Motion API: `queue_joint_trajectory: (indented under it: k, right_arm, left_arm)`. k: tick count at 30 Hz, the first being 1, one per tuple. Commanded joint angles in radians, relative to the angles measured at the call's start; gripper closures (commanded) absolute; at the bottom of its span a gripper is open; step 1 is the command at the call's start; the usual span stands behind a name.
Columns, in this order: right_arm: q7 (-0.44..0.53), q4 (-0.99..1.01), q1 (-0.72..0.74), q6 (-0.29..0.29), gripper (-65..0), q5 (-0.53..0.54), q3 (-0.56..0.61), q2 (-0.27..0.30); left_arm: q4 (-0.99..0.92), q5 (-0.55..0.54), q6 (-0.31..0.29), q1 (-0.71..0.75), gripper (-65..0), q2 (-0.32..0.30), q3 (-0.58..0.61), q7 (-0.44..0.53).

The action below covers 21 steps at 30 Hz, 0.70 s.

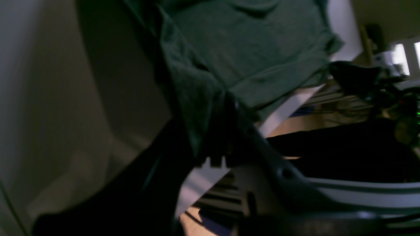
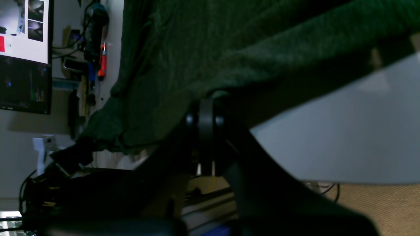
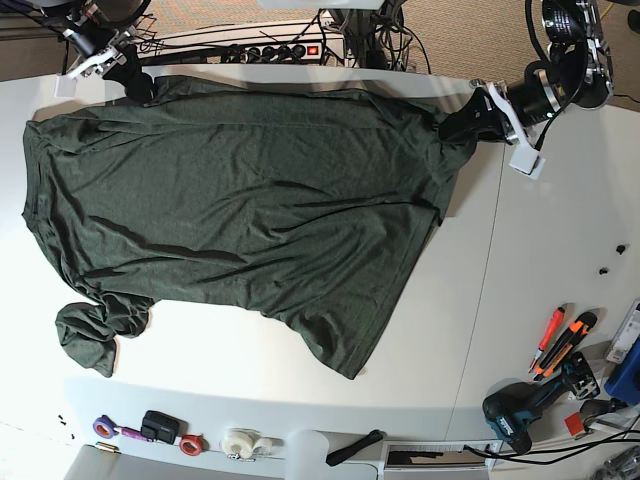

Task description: Layout the t-shirt on the table in an organized manner, then fold the t-shirt properly

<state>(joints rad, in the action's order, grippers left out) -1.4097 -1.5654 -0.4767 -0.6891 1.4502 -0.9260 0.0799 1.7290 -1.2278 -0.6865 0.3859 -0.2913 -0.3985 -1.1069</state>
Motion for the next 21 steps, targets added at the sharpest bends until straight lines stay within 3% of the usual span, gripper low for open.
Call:
queue_joint_trajectory:
  k: [1,13,18,21]
  right_arm:
    - [0.013,-0.030,-0.002,-0.009,0.0,0.033,-0.003,0.014]
    - [0.013,-0.103,0.159,-0.009,0.0,0.033,-0.003,0.014]
    - [0.014,-0.103,0.228,-0.009,0.0,-0.189,-0.003,0.014]
    - [0.117,-0.102,0.244,-0.009,0.0,-0.333,-0.003,0.014]
  left_arm:
    - [0.021,-0.047,-0.012,-0.003,0.0,-0.011,-0.004,0.014]
    - [0.023,-0.018,-0.012,-0.138,0.0,-0.011,-0.003,0.023]
    - [0.021,0.116,0.018,-0.188,0.0,-0.011,-0.003,0.105]
    - [0.020,0.187,0.037,-0.206,0.0,-0.011,-0.003,0.131]
